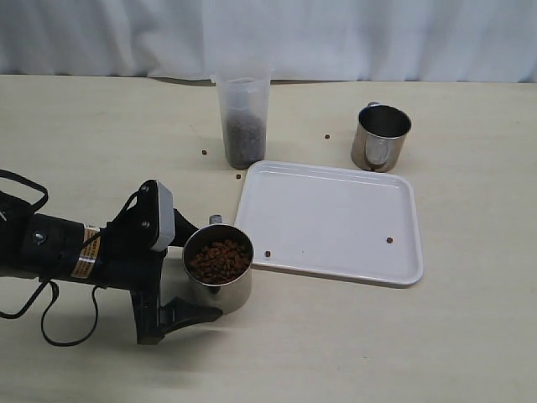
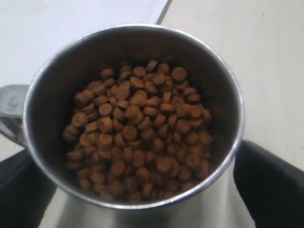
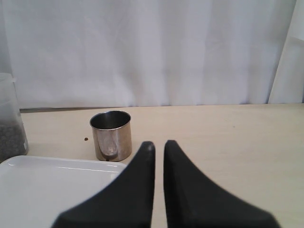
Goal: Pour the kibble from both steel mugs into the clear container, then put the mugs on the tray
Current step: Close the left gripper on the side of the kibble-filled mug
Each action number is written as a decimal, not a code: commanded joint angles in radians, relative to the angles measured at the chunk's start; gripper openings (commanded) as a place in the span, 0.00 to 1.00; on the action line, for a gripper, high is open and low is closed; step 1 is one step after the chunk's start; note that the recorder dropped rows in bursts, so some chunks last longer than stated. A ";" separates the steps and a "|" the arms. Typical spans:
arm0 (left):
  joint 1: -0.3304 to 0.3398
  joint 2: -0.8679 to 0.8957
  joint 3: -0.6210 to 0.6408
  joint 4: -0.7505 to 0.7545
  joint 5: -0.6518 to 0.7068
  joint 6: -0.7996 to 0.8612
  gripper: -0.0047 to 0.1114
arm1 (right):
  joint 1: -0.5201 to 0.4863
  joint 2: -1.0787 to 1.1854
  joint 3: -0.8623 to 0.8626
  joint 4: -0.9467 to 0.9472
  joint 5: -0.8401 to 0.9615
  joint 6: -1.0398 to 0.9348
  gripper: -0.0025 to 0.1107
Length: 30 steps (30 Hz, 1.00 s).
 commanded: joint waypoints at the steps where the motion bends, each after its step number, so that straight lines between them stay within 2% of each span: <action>1: -0.009 0.003 -0.009 0.003 -0.042 0.027 0.93 | 0.004 -0.003 0.005 -0.002 0.002 0.004 0.07; 21: -0.009 0.005 -0.046 -0.008 -0.008 0.028 0.93 | 0.004 -0.003 0.005 -0.002 0.002 0.004 0.07; 30: -0.009 0.085 -0.096 -0.018 -0.045 0.068 0.93 | 0.004 -0.003 0.005 -0.002 0.002 0.004 0.07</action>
